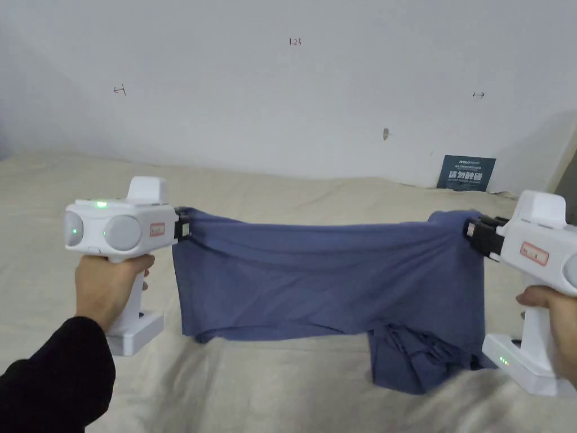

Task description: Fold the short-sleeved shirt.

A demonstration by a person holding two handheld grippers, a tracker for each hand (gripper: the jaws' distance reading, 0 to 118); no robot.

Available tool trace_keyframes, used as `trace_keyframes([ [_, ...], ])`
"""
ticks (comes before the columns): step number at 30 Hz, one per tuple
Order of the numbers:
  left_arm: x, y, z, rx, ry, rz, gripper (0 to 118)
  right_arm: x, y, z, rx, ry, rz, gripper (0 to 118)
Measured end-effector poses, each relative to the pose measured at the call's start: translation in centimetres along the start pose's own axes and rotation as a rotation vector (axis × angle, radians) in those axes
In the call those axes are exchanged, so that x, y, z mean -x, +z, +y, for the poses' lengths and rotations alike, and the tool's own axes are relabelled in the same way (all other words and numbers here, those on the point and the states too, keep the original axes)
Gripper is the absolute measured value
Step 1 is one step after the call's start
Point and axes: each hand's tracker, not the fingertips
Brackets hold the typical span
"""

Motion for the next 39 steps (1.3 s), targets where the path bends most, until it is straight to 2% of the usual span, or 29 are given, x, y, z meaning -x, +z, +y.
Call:
trace_keyframes([
  [10,0.8,2.7,-13.7,0.177,0.038,-0.009,0,-1.5,5.7,-14.6,0.165,-0.129,0.019,6],
  [14,1.5,6.1,-18.2,0.21,0.08,-0.024,0,-0.6,10.1,-18.8,0.193,-0.117,0.013,6],
  [16,1.9,7.3,-20.3,0.243,0.092,-0.021,0,-0.3,12.0,-20.8,0.211,-0.143,0.016,6],
  [23,2.8,11.6,-26.5,0.318,0.131,0.005,0,1.7,17.2,-26.0,0.296,-0.164,0.006,6],
  [31,3.8,16.7,-30.5,0.349,0.145,0.01,0,3.1,22.3,-29.9,0.386,-0.161,-0.025,6],
  [36,3.7,18.6,-32.5,0.361,0.136,0.01,0,3.4,24.5,-31.8,0.431,-0.134,-0.069,4],
  [39,3.5,19.2,-33.4,0.372,0.123,0.006,0,2.7,25.5,-32.9,0.44,-0.175,-0.064,2],
])
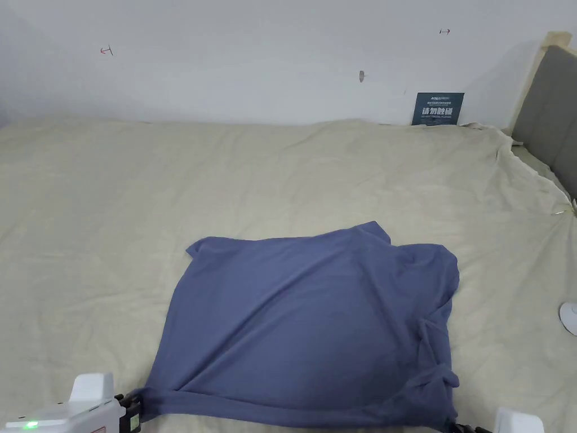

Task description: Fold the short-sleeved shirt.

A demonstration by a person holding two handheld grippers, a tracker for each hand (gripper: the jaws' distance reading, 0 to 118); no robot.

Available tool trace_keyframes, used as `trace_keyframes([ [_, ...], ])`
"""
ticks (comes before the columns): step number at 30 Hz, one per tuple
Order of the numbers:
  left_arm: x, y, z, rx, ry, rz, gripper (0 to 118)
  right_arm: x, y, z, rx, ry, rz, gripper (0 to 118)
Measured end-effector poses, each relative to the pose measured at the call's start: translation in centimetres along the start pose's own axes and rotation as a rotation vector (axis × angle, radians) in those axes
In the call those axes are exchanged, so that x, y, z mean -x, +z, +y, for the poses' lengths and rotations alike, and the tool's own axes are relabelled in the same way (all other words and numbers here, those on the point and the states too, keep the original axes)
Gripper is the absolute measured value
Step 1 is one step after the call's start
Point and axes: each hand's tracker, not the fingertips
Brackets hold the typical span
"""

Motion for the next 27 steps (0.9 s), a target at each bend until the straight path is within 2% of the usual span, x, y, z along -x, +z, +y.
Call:
trace_keyframes([
  [8,-0.3,-1.0,0.2,0.014,-0.005,0.009,0,-0.9,-0.1,0.5,-0.044,-0.057,0.006,0],
  [9,-0.2,-1.1,0.3,0.019,0.004,0.007,1,-0.9,-0.2,0.7,-0.044,-0.049,0.005,0],
  [10,-0.4,-1.0,0.3,0.026,0.01,0.003,7,-0.8,-0.3,0.9,-0.042,-0.034,-0.002,0],
  [11,-0.4,-1.0,0.3,0.029,0.011,0.005,17,-0.6,-0.4,1.0,-0.04,-0.026,-0.002,0],
  [12,-0.5,-0.9,0.3,0.027,0.011,0.004,33,-0.5,-0.4,1.1,-0.04,-0.019,-0.003,1],
  [13,-0.6,-0.8,0.4,0.025,0.007,0.007,66,-0.3,-0.3,1.3,-0.048,-0.012,-0.007,5],
  [14,-0.8,-0.6,0.6,0.024,0.006,0.014,86,-0.1,-0.2,1.5,-0.055,-0.004,-0.007,19],
  [15,-1.0,-0.5,0.8,0.023,0.011,0.032,103,0.1,0.0,1.7,-0.059,0.002,-0.006,41],
  [16,-1.2,-0.1,1.0,0.013,0.02,0.047,112,0.4,0.2,2.1,-0.066,0.009,-0.011,63],
  [17,-1.3,0.2,1.2,-0.001,0.024,0.048,114,0.6,0.3,2.5,-0.07,0.013,-0.007,68],
  [18,-1.6,0.9,1.6,-0.035,0.03,0.033,114,0.8,0.6,3.0,-0.077,0.026,0.006,68],
  [19,-1.7,1.6,2.0,-0.07,0.041,0.014,114,1.2,1.0,3.4,-0.099,0.039,0.015,78],
  [20,-2.0,2.2,2.6,-0.085,0.047,0.004,114,1.6,1.4,3.9,-0.132,0.052,0.006,81],
  [24,-3.3,4.9,4.7,-0.191,0.054,0.008,114,3.4,3.3,6.1,-0.226,0.102,-0.004,83],
  [27,-4.5,6.8,6.3,-0.279,0.044,0.021,114,4.5,4.8,7.7,-0.3,0.123,-0.005,96],
])
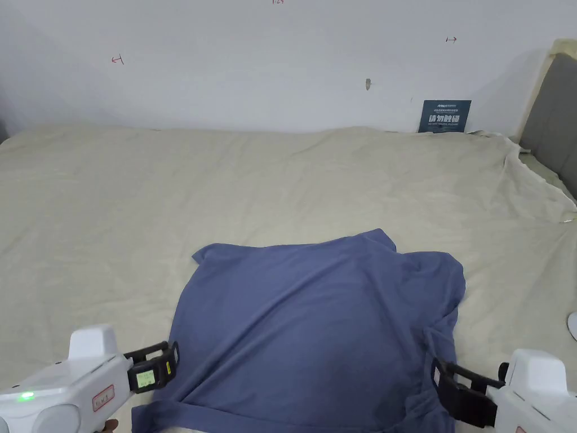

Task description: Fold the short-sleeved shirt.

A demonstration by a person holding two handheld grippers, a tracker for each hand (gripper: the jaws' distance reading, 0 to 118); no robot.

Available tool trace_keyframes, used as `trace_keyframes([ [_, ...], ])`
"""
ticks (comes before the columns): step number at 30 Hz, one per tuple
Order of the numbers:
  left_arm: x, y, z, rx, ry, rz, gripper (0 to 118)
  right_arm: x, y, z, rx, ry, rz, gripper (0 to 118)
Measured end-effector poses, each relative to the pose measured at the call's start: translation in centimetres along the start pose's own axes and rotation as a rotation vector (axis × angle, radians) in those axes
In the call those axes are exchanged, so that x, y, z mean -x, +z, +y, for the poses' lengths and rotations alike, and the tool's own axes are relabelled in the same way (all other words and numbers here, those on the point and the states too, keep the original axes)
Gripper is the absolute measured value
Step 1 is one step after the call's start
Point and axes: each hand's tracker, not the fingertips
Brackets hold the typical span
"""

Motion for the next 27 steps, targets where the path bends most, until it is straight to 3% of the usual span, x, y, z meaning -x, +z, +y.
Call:
trace_keyframes([
  [5,-1.8,2.1,2.4,-0.132,-0.022,0.01,110,1.4,1.6,3.1,-0.128,0.076,-0.043,96],
  [6,-2.1,2.4,2.6,-0.156,-0.031,0.017,106,1.5,1.7,3.4,-0.147,0.088,-0.054,94],
  [7,-2.5,2.5,2.8,-0.19,-0.055,0.024,92,1.7,1.9,3.8,-0.162,0.09,-0.067,88],
  [9,-3.0,2.9,2.9,-0.241,-0.087,0.024,56,2.4,2.6,4.7,-0.194,0.102,-0.088,64],
  [10,-3.3,2.9,3.1,-0.245,-0.096,0.022,30,2.6,2.6,5.0,-0.206,0.109,-0.104,39],
  [12,-3.5,2.4,3.4,-0.236,-0.097,0.011,2,2.8,2.6,5.5,-0.213,0.122,-0.114,2],
  [27,-4.1,1.0,3.1,-0.185,-0.091,-0.06,0,2.4,3.0,6.1,-0.233,0.112,-0.094,0],
])
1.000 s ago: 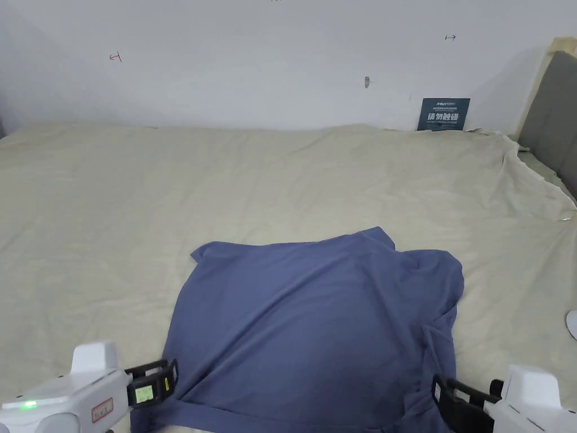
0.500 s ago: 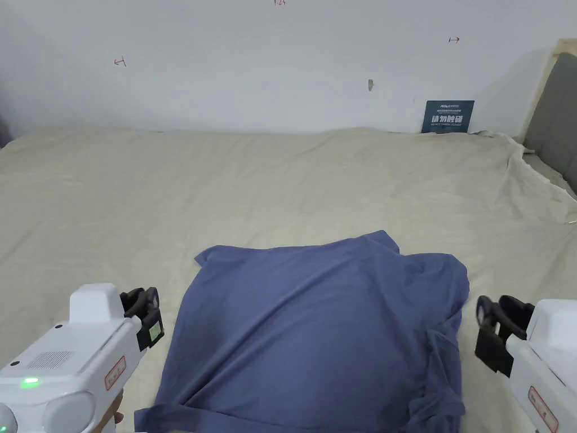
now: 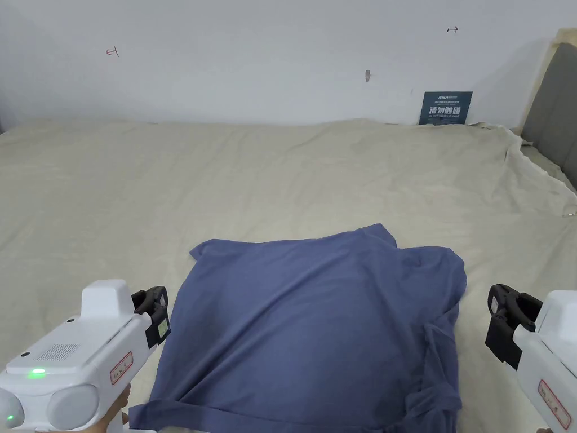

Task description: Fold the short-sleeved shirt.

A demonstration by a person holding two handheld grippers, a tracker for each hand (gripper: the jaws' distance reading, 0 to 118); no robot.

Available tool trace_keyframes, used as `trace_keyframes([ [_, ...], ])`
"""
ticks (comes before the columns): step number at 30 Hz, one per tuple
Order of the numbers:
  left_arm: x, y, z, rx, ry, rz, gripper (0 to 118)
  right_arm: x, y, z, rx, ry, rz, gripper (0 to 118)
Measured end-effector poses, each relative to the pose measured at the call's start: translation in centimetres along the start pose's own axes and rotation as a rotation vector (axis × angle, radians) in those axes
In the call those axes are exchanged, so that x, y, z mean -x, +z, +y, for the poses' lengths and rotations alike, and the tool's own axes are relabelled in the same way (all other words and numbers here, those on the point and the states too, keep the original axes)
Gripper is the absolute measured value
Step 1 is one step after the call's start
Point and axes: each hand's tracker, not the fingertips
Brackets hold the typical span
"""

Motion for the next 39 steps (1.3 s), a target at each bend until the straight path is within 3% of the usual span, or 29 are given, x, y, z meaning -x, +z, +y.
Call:
trace_keyframes([
  [5,0.6,-0.1,-0.9,0.102,-0.009,0.023,1,0.0,0.4,-0.1,0.012,-0.005,0.0,0],
  [6,0.8,-0.2,-1.1,0.131,-0.001,0.027,6,-0.2,0.3,-0.2,0.015,-0.007,0.002,0],
  [8,1.7,-0.7,-1.9,0.202,0.015,0.049,31,-0.1,0.4,-0.3,0.018,-0.012,0.005,0],
  [10,2.4,-1.2,-2.8,0.258,0.033,0.104,84,0.0,0.5,-0.3,0.022,-0.01,0.007,0],
  [11,2.8,-1.5,-3.3,0.297,0.047,0.133,101,0.0,0.5,-0.3,0.023,-0.008,0.005,0],
  [13,3.6,-2.1,-4.6,0.378,0.051,0.134,109,0.1,0.6,-0.3,0.025,-0.009,0.006,0],
  [19,5.3,-4.0,-8.9,0.518,0.028,0.169,108,0.2,0.7,-0.3,0.035,-0.011,0.004,0],
  [21,5.7,-4.7,-10.2,0.541,0.037,0.175,100,0.2,0.7,-0.4,0.039,-0.011,0.004,0],
  [22,5.9,-5.1,-10.7,0.548,0.045,0.175,89,0.2,0.7,-0.4,0.042,-0.013,0.003,0],
  [24,5.9,-5.6,-11.5,0.566,0.055,0.163,86,0.2,0.7,-0.4,0.048,-0.015,0.001,0],
  [26,5.9,-6.2,-12.0,0.584,0.082,0.11,60,0.1,0.7,-0.5,0.055,-0.016,0.001,0],
  [28,6.0,-6.5,-12.4,0.601,0.144,0.023,1,0.1,0.7,-0.6,0.061,-0.017,0.0,0],
  [35,4.6,-5.3,-10.4,0.544,0.065,0.034,0,-1.5,-0.6,-2.8,0.184,-0.051,0.009,0],
  [36,4.8,-5.1,-10.1,0.527,0.068,0.031,0,-1.6,-0.9,-3.4,0.216,-0.051,0.009,3],
  [39,5.1,-4.6,-8.9,0.495,0.091,0.014,0,-2.1,-2.3,-6.0,0.319,-0.053,0.023,68],
])
